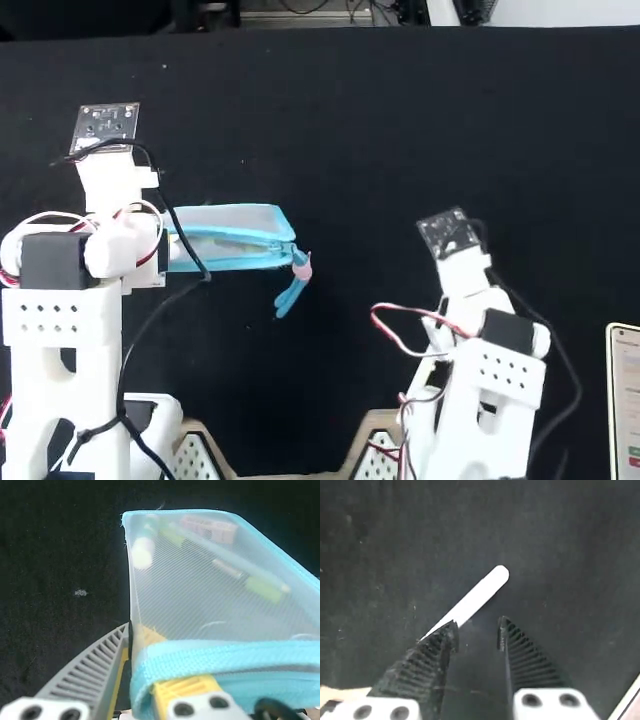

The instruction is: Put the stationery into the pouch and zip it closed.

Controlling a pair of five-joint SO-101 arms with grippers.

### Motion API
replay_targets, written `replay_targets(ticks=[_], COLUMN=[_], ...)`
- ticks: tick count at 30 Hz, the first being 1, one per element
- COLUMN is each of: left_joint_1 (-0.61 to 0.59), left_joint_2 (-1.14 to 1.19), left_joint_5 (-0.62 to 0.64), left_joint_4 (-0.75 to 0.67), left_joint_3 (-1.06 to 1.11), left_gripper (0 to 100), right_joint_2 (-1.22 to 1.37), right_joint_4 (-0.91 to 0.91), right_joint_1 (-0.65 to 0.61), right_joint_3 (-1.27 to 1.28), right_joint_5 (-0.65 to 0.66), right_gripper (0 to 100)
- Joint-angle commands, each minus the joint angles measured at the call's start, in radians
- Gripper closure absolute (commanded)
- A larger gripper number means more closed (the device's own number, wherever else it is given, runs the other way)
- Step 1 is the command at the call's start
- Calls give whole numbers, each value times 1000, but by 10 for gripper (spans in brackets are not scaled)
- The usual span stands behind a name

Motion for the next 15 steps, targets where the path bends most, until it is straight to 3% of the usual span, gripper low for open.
replay_targets(ticks=[1, 6, 12, 15], left_joint_1=[-22, -22, -22, -22], left_joint_2=[2, 2, 3, 3], left_joint_5=[-3, -3, -3, -3], left_joint_4=[5, 2, 2, 3], left_joint_3=[2, 2, 2, 2], left_gripper=[970, 970, 970, 970], right_joint_2=[70, 150, 209, 225], right_joint_4=[8, -51, -77, -107], right_joint_1=[81, 117, 15, -41], right_joint_3=[-5, -2, -1, 7], right_joint_5=[-11, -152, -437, -509], right_gripper=[842, 824, 825, 825])
